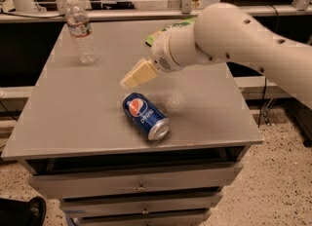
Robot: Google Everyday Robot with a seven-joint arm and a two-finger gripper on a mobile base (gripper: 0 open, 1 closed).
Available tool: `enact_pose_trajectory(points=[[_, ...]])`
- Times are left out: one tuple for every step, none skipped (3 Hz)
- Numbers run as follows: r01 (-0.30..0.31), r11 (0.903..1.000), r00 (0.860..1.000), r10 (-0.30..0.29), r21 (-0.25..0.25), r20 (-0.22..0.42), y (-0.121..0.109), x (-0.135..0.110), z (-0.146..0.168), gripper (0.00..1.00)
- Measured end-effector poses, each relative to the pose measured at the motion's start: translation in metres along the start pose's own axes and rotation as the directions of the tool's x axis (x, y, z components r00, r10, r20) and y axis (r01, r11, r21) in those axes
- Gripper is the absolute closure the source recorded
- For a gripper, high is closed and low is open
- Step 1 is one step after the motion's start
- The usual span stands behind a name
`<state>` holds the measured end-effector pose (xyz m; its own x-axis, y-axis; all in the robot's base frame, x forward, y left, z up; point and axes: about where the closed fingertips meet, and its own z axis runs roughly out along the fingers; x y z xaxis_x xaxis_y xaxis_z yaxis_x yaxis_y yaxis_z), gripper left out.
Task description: Move water bottle near green rice chip bag
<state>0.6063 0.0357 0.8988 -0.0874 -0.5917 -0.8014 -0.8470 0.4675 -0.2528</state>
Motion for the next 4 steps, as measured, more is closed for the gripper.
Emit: enact_pose_trajectory(points=[[-0.017, 0.9999, 0.996, 0.016, 0.002, 0.091, -0.022, -0.012, 0.037, 0.00], [-0.052, 0.9985, 0.986, 0.054, -0.015, 0.159, -0.035, -0.017, 0.075, 0.00], [-0.089, 0.9951, 0.969, 0.096, -0.042, 0.227, -0.047, -0.024, 0.112, 0.00], [-0.105, 0.9916, 0.948, 0.123, -0.076, 0.295, -0.056, -0.045, 0.143, 0.00]])
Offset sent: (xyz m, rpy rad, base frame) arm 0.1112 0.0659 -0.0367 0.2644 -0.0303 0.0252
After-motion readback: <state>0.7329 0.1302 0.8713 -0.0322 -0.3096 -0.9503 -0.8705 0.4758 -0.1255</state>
